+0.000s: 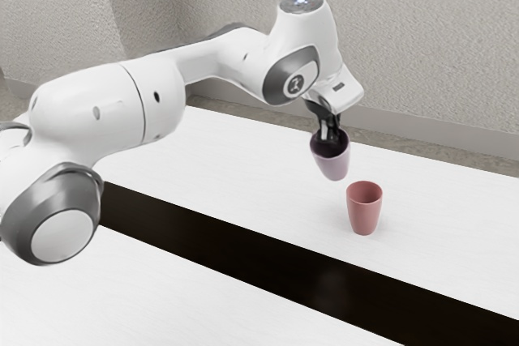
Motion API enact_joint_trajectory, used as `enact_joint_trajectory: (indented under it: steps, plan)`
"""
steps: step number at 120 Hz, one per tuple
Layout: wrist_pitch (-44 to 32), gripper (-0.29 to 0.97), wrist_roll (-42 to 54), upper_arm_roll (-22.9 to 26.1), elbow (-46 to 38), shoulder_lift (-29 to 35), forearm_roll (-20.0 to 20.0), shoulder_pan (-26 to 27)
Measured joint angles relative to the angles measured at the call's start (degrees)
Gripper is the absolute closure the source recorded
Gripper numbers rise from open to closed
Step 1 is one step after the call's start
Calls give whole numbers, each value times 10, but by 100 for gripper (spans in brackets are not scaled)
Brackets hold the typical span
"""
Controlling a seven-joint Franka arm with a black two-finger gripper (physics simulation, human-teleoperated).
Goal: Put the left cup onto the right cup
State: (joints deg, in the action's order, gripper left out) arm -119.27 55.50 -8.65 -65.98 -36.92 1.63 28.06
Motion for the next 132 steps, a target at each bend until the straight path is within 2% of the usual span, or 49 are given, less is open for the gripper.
enact_joint_trajectory:
  steps: [58, 132]
  plan:
    - [-29, 79, 6, 50, 40, -36, -9, -15]
    - [-61, 79, 35, 77, 69, -84, -10, -43]
